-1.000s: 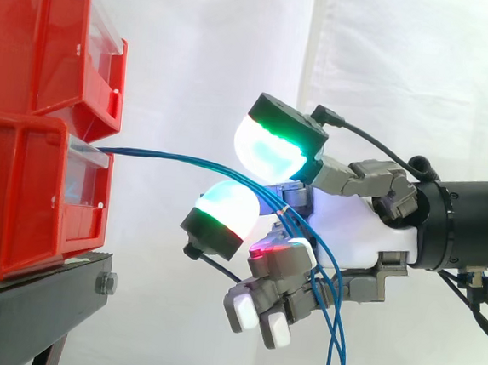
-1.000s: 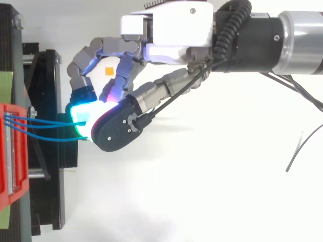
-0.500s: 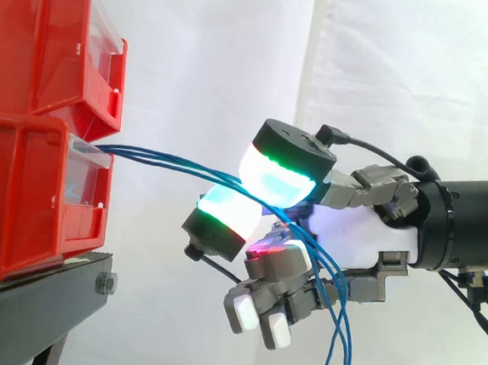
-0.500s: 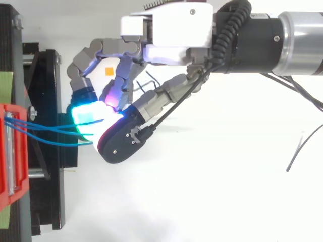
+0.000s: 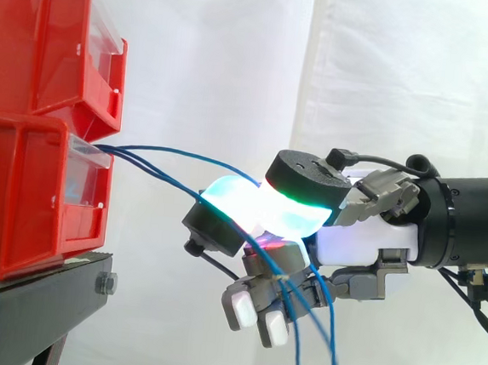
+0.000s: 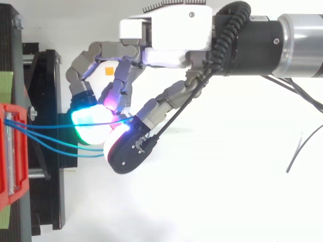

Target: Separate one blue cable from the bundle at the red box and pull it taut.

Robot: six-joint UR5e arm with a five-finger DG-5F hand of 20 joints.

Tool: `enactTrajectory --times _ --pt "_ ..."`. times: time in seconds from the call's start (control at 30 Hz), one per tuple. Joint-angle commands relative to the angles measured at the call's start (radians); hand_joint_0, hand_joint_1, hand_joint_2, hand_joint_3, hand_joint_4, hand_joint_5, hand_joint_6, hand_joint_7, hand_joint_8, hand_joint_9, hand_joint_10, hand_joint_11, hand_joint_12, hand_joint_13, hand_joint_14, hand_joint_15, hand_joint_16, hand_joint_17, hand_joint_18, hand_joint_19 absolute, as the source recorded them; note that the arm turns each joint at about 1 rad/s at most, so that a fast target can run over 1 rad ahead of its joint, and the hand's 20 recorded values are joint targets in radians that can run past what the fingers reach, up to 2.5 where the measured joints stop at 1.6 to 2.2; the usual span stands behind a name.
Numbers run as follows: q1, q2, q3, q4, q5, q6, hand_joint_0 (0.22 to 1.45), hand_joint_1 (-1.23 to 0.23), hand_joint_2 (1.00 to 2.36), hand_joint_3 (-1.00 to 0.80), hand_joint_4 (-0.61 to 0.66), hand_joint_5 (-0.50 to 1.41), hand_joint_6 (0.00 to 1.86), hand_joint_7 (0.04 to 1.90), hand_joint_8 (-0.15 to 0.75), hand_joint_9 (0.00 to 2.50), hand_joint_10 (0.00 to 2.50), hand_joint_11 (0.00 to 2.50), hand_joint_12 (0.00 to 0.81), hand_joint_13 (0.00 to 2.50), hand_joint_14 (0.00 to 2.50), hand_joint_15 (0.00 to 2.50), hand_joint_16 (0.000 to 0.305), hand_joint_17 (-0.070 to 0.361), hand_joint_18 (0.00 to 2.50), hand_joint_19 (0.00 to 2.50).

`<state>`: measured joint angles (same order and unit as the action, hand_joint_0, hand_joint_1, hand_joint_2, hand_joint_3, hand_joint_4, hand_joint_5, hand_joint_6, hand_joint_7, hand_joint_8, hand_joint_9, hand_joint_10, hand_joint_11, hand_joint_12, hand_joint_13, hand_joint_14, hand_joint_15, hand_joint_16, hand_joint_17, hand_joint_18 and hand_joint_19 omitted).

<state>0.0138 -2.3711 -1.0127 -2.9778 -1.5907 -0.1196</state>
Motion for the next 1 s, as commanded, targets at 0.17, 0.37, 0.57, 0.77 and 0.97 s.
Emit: enactTrajectory --times 0.17,0.37,0.57,0.77,0.97 --pt "-0.002 0.000 0.002 -0.003 0.000 0.000 0.57 -0.93 1.00 -0.50 0.00 -0.17 0.88 1.11 0.279 1.14 0.03 1.21 0.371 0.84 0.03 0.68 0.050 0.113 0.79 0.74" --pt "-0.005 0.000 0.002 -0.004 0.000 0.000 0.49 -0.78 1.00 -0.50 0.04 -0.15 0.84 1.07 0.308 1.18 0.03 1.22 0.401 0.86 0.03 0.68 0.055 0.124 0.81 0.76" --pt "-0.005 0.001 0.002 -0.004 0.000 0.000 0.51 -0.62 1.00 -0.50 0.04 -0.15 0.82 1.07 0.307 1.20 0.03 1.20 0.398 0.86 0.02 0.68 0.053 0.120 0.81 0.79" --pt "-0.006 0.000 0.008 -0.004 0.000 0.000 0.62 -0.60 1.00 -0.50 0.00 -0.14 0.82 1.14 0.281 1.19 0.03 1.21 0.379 0.84 0.02 0.68 0.048 0.109 0.79 0.81" --pt "-0.006 0.000 0.008 -0.007 0.000 0.000 0.62 -0.69 1.01 -0.35 -0.09 -0.13 0.84 1.18 0.288 1.22 0.03 1.22 0.377 0.85 0.03 0.68 0.048 0.108 0.79 0.81"
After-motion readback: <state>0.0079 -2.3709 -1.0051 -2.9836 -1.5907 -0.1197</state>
